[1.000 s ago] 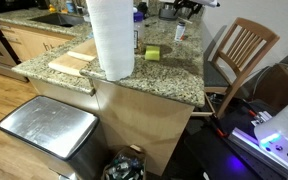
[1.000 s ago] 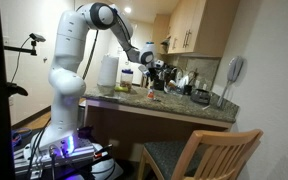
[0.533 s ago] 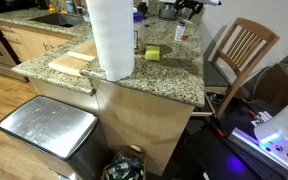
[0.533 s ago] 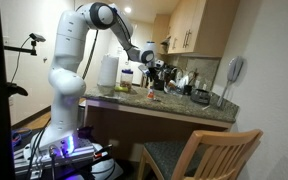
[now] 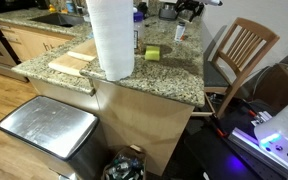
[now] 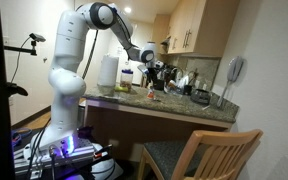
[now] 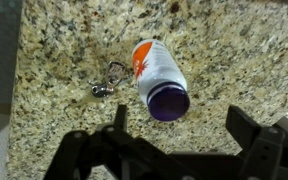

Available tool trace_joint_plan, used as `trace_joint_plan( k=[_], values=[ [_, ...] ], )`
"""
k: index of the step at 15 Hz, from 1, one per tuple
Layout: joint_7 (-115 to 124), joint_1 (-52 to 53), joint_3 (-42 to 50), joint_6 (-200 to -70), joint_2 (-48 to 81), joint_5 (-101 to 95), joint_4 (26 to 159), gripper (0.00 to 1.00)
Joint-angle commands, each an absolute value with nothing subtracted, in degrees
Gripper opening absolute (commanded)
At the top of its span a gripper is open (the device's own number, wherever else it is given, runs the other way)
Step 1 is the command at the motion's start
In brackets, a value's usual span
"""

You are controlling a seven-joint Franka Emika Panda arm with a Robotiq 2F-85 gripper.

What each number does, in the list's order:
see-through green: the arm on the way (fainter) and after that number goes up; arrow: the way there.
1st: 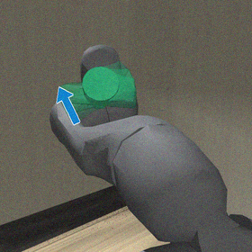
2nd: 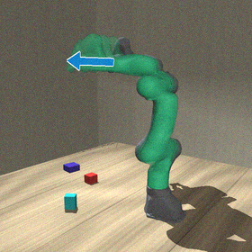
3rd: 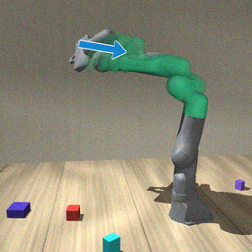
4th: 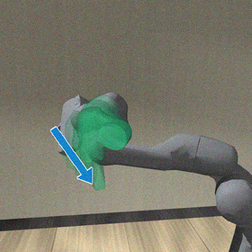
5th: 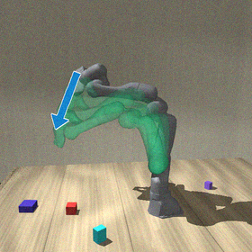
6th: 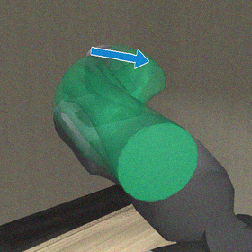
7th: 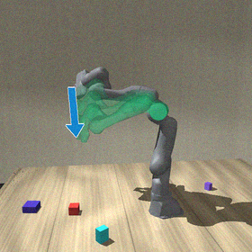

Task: Move the bottle forward.

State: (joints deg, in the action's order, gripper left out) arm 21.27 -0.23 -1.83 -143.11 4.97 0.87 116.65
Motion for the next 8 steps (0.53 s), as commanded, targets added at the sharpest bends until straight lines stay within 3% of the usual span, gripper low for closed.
trace_joint_plan(
  k=[1,8],
  values=[
    [21.0,0.5,-1.1,-142.8,5.0,1.1,116.5,1.00],
    [23.4,0.7,-0.9,-138.6,4.8,0.5,115.8,1.00]
  ],
)
